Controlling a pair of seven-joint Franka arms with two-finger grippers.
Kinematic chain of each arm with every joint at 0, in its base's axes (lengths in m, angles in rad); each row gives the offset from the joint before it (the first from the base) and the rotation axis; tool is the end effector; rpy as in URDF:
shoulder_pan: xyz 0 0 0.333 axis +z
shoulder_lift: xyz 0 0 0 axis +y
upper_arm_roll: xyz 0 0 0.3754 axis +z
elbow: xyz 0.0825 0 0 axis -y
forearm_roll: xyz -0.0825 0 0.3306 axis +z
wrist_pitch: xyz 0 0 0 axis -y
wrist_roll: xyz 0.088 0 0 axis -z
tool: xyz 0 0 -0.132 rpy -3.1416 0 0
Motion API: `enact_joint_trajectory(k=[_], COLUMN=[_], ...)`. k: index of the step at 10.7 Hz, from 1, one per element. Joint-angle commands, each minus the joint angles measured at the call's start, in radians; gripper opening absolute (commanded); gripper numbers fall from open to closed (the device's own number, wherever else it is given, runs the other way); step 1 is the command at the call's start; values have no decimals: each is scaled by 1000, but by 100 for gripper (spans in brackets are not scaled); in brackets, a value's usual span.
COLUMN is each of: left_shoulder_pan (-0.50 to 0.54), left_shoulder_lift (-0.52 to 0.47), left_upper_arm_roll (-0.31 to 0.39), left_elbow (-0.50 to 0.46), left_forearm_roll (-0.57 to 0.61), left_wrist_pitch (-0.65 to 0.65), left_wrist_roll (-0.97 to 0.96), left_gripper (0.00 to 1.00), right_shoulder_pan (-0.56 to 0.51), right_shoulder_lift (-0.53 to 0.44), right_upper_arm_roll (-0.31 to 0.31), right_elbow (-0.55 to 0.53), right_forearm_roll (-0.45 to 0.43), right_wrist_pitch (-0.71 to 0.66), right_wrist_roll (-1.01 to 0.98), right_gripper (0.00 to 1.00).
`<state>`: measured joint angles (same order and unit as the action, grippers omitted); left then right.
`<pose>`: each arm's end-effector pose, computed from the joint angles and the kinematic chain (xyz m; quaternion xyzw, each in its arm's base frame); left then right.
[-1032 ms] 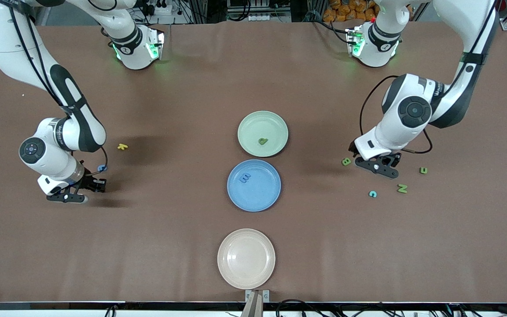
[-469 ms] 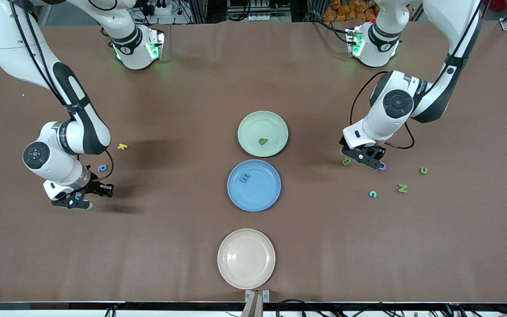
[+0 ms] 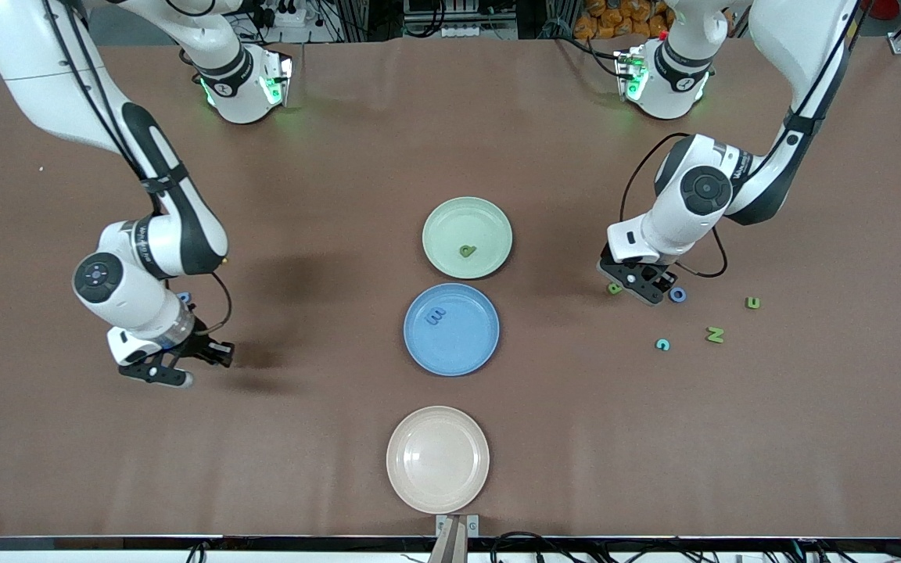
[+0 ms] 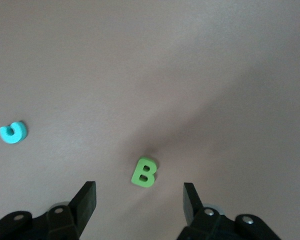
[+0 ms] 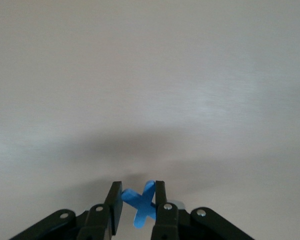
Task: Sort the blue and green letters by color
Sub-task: 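Release the blue X onto the blue plate while the left gripper grasps B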
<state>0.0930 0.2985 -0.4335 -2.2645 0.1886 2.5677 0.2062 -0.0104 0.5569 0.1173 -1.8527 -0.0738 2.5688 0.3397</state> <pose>0.5001 -0.1701 0.3183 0.9418 -0.3354 0.0196 0.0105 0.6559 0.0608 0.3030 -0.9918 0.0979 -0.0782 0.0256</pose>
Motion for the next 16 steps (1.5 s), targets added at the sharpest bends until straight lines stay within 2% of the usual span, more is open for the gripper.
enact_joint_trajectory(k=[1,3,6,7,11,13,14,16], left_shoulder_pan=[11,37,37,30,24,24,25,25], left_shoulder_lift=[42,65,73,74,79,93,100,102], left_upper_arm_roll=[-4,-2,-2,-2,-1,1,1,1], left_elbow=[-42,-52,-55,-53,-55,-50,-47,-47], left_forearm_roll=[-14,-14,-12,-12,1,6,8,8], left_wrist_pitch=[133,160,155,149,144,144,146,146], left_wrist_roll=[91,105,131,131,128,128,128,128], left_gripper=[76,75,70,61,57,57,57,57], right_shoulder_pan=[105,180,306,349,472,519,532,559], right_shoulder_lift=[79,135,178,192,199,219,224,224], right_upper_arm_roll=[1,1,-1,-1,-1,1,1,1], right_elbow=[145,234,302,325,362,375,376,376], right_forearm_roll=[43,45,48,48,48,45,46,46], right_wrist_pitch=[-26,-26,-22,-16,-12,-9,-4,-6], right_wrist_roll=[85,128,160,192,265,291,301,404], right_gripper=[0,0,0,0,0,5,16,54])
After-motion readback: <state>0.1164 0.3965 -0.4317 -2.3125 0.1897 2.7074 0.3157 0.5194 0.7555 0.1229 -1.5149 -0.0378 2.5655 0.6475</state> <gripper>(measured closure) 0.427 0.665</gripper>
